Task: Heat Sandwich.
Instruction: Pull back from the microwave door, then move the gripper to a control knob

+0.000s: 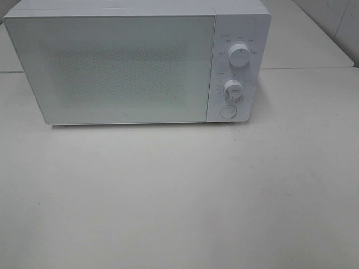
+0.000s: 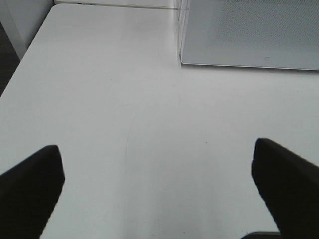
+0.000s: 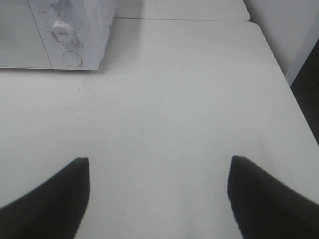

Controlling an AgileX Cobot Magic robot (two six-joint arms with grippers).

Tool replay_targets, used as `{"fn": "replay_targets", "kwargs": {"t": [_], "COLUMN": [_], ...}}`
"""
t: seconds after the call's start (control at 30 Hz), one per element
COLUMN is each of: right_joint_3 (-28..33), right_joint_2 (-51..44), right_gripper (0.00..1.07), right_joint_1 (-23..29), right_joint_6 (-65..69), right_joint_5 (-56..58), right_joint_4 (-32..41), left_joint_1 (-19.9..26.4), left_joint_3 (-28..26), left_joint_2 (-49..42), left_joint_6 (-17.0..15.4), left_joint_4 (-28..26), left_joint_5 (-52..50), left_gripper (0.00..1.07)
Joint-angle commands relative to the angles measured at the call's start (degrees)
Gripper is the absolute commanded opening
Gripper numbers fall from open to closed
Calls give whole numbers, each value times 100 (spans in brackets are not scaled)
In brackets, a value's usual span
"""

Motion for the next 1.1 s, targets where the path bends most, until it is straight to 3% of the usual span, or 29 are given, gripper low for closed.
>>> {"fn": "replay_targets", "kwargs": {"t": [0.03,0.53,1.1], "right_joint_3": [-69,-149,-149], "right_joint_2": [-46,1301,2779], "right_gripper": [74,74,74], "right_joint_1": [-40,-40,-40], "right_joint_6": [17,17,23], "right_joint_5": [-80,-1060,-3008], "right_joint_4": [115,286,286], "left_joint_1": [-6,-6,-6], "left_joint_3": [11,11,11], "left_joint_2": [-138,-138,-138], "left_joint_6": [11,6,6], "left_joint_4": [17,17,17], "left_joint_5": [-80,-80,-80], "left_gripper": [98,98,98]}}
